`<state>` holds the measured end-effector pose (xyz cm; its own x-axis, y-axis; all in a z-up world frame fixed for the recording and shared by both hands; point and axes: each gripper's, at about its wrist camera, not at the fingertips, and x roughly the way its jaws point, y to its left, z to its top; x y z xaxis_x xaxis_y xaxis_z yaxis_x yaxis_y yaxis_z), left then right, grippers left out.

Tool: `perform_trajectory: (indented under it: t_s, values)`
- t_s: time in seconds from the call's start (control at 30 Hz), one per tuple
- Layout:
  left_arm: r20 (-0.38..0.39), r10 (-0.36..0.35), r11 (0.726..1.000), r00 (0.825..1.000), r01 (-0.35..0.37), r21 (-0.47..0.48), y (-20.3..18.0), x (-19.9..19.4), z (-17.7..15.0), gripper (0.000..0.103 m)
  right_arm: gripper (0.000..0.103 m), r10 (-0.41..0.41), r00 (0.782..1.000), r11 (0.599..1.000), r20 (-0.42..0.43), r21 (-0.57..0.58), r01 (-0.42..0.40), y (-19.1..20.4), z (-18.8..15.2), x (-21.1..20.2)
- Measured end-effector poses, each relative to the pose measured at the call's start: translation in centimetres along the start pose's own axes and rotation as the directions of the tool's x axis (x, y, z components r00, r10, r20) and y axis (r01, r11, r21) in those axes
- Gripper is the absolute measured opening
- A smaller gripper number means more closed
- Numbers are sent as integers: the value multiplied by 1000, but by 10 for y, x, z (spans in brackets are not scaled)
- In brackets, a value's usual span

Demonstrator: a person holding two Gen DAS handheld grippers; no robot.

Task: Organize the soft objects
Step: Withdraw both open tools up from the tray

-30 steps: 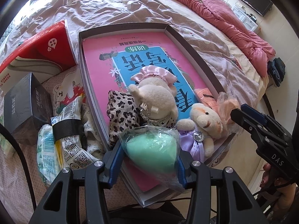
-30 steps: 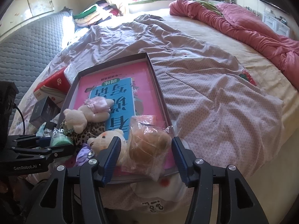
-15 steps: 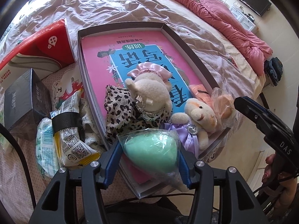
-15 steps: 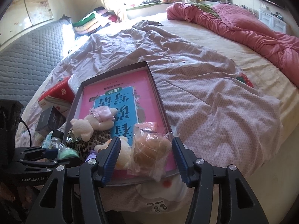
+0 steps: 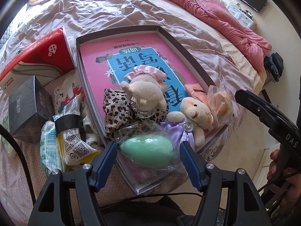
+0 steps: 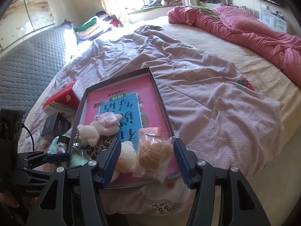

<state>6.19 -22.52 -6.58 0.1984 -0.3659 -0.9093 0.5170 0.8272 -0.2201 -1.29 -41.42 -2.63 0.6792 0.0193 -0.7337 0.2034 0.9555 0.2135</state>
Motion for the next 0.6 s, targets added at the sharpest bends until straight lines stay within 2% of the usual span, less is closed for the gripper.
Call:
perform_trajectory:
  t_s: [0.17,0.3,0.6]
  values:
    - [18,8,1000,1000,-8,9,-1,-10,0,70,60,3,1000,1000,12,0,-3,2,2,-5]
    - [37,22,1000,999,-23,21,-2,-21,-1,71,67,9,1000,1000,26,0,-9,5,4,-9]
    - [93,34,999,995,-35,7,5,-50,-9,71,68,15,999,999,40,-35,-13,21,7,-17]
